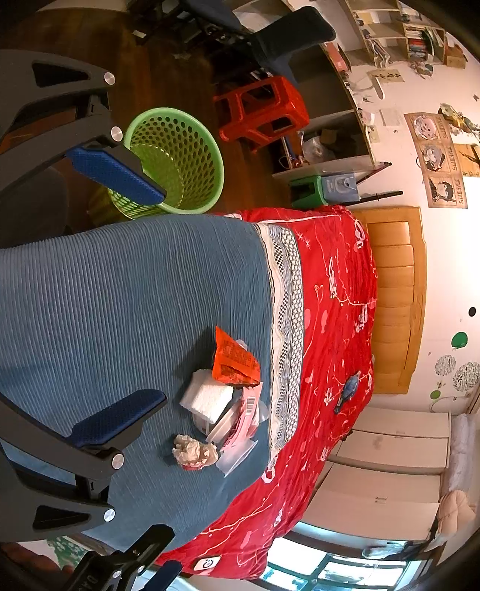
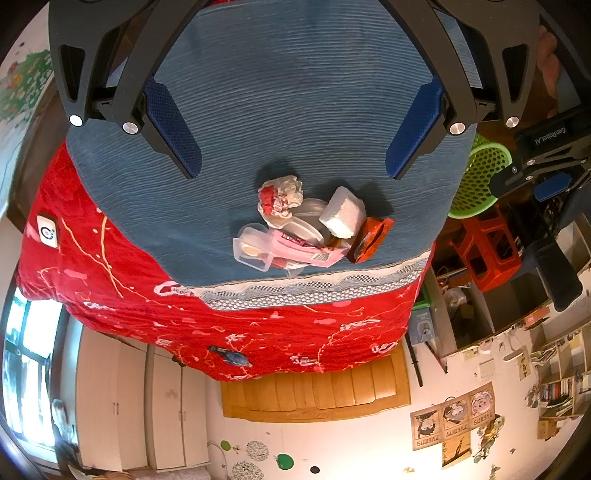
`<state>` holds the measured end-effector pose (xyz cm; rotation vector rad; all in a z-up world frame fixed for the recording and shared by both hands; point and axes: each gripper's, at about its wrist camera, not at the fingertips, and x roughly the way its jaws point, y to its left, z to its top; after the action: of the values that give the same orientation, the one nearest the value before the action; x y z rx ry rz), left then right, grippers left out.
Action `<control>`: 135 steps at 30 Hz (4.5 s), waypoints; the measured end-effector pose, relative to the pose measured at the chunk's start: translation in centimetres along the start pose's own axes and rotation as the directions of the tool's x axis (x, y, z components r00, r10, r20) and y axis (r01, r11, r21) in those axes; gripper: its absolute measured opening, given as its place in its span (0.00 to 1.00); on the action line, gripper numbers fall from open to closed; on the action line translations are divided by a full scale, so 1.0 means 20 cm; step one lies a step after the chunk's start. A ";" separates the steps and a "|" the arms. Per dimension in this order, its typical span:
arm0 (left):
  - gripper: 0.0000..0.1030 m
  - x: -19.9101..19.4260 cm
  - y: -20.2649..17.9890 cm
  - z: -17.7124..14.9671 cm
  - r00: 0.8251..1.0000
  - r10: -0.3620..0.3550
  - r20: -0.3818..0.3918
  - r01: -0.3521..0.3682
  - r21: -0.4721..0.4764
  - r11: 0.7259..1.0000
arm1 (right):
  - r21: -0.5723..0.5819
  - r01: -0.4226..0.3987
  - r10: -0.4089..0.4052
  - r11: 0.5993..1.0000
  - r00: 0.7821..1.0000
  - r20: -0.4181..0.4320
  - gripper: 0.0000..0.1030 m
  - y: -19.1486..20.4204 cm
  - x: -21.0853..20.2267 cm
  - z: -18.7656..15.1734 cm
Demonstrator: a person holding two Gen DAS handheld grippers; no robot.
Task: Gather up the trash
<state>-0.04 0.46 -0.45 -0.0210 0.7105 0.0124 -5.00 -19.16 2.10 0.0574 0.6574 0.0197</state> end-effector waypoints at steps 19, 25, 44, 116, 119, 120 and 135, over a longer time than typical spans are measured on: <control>0.94 0.00 0.00 0.00 1.000 0.002 -0.002 -0.002 -0.002 1.000 | 0.001 -0.002 0.002 1.000 1.000 0.001 0.95 0.01 0.00 0.00; 0.94 -0.01 0.01 0.01 1.000 0.003 -0.002 -0.003 -0.003 1.000 | 0.001 0.001 -0.001 1.000 1.000 0.001 0.95 0.01 0.00 0.00; 0.94 0.00 0.02 0.00 1.000 0.001 -0.014 -0.002 -0.016 1.000 | 0.001 -0.004 0.004 1.000 1.000 0.000 0.95 0.03 0.00 0.00; 0.94 0.54 -0.04 0.29 0.980 -0.091 -0.175 0.098 0.035 0.995 | -0.017 -0.117 0.108 0.993 0.959 -0.263 0.93 -0.17 0.65 0.12; 0.94 0.59 -0.08 0.31 0.976 -0.122 -0.181 0.133 0.052 0.990 | -0.012 -0.120 0.112 0.993 0.952 -0.284 0.92 -0.18 0.72 0.11; 0.94 0.60 -0.09 0.32 0.974 -0.129 -0.183 0.142 0.058 0.988 | -0.014 -0.121 0.112 0.993 0.951 -0.289 0.91 -0.18 0.74 0.11; 0.82 0.93 -0.37 0.46 0.920 -0.266 -0.288 0.322 0.171 0.931 | -0.029 -0.154 0.134 0.988 0.930 -0.342 0.66 -0.14 0.88 0.08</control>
<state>20.22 -6.70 -5.52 0.0799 0.9636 -0.3652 9.98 -21.40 -7.48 0.0490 0.9976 0.1935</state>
